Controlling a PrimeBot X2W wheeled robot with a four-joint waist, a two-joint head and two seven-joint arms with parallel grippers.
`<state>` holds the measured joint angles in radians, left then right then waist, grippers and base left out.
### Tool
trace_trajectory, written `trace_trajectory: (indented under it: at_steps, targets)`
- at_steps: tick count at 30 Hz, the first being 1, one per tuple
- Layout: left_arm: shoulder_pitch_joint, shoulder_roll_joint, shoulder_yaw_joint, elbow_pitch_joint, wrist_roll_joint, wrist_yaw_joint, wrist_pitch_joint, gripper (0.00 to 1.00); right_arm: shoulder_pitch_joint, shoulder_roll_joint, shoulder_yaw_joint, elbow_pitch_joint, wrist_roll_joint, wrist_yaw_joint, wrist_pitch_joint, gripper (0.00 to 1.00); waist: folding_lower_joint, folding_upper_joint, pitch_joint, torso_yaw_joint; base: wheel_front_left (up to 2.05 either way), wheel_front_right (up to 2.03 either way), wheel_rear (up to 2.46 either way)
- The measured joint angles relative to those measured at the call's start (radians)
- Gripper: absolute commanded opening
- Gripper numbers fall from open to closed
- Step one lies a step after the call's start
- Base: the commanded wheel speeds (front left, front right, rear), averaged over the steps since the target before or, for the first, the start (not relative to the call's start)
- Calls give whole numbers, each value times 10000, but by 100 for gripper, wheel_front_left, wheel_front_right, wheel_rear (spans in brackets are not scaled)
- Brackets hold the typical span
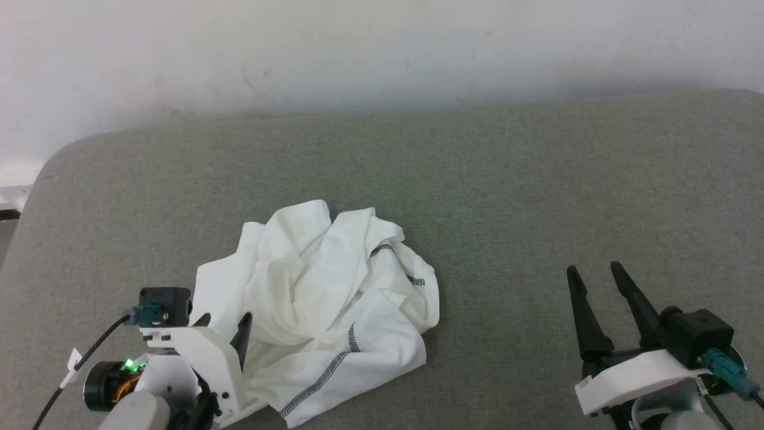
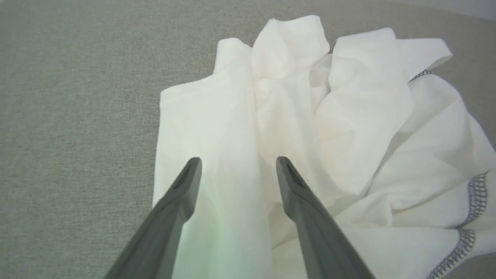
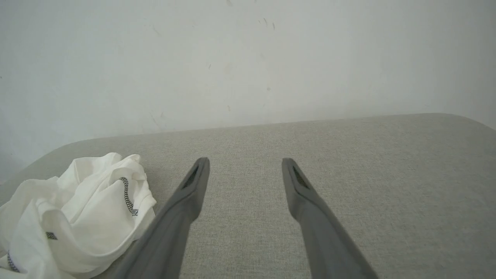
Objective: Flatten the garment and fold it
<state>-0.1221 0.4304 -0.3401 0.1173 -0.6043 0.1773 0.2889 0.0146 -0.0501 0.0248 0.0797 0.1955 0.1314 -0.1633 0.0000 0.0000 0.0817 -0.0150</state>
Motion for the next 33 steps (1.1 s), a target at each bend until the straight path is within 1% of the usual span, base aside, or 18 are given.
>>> trace_trajectory:
  at_steps: [4,6,7,8,9,14,17,19,22,26,30,33]
  targets:
    - [-207,330,-280,564,92,-180,706,100,12,-15,-132,105,15,0,-48,100,0,0,61,-210,0,0,0]
    - [-270,437,-341,685,134,-192,823,100,12,-12,-128,142,56,0,-59,100,0,0,102,-270,0,0,0]
    - [-296,476,-359,738,142,-219,897,65,11,-13,-127,159,67,0,-63,100,0,0,126,-290,0,0,0]
    - [-316,510,-397,792,165,-268,943,18,11,-13,-127,176,69,0,-79,100,1,0,143,-307,0,0,0]
    - [-327,523,-410,811,184,-268,934,0,11,-13,-125,186,73,0,-92,100,1,0,158,-317,0,0,0]
    - [-453,550,-385,754,255,-282,709,0,7,-12,-151,209,82,0,-136,100,0,0,194,-228,0,0,0]
    - [-479,564,-144,539,247,-251,316,0,8,-10,-201,242,81,0,-136,100,0,0,176,-107,0,0,0]
    - [-456,552,207,366,196,-4,-61,0,12,-15,-247,278,79,0,-136,100,1,0,118,-14,0,0,0]
    - [-46,489,1030,-15,-293,454,-723,0,13,-12,-232,286,77,0,-134,100,-1,0,24,123,0,0,0]
    - [1348,188,1941,-142,-966,1089,-1283,0,13,-10,-217,291,82,0,-134,100,-1,0,-86,280,0,0,0]
    - [2659,-336,2389,90,-1578,1390,-1572,0,18,-8,-182,297,82,0,-132,100,-1,0,-138,401,0,0,0]
    - [3111,-654,2504,504,-1889,1407,-1670,0,33,-10,-194,293,79,0,-119,100,-2,0,-139,462,0,0,0]
